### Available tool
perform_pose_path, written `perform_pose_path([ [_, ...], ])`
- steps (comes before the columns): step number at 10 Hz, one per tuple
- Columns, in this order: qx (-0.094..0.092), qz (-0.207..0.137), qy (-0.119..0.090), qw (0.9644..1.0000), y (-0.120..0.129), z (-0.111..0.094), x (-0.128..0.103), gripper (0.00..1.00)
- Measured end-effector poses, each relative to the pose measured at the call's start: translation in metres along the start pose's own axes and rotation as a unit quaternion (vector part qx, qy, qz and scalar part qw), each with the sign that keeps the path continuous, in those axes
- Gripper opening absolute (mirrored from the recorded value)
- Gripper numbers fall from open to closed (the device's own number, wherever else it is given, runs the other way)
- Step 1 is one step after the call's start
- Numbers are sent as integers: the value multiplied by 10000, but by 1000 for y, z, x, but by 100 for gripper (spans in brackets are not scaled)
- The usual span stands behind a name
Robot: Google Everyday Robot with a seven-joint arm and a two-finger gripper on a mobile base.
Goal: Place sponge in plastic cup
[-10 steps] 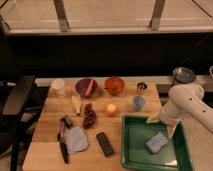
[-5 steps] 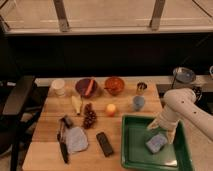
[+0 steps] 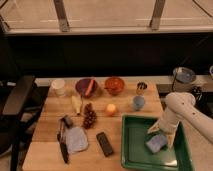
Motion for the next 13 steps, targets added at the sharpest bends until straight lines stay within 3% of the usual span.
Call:
perform_pose_path([
  [3, 158, -76, 112, 9998, 1, -8, 0, 29],
  [5, 264, -113, 470, 9985, 2, -37, 2, 8],
  [6, 288, -115, 641, 9975, 3, -53, 5, 2],
  [8, 393, -100, 1134, 9927, 2, -103, 17, 0],
  [10, 515, -147, 1496, 9873, -10, -141, 31, 0],
  [13, 780, -498, 1776, 9797, -57, -185, 59, 0],
])
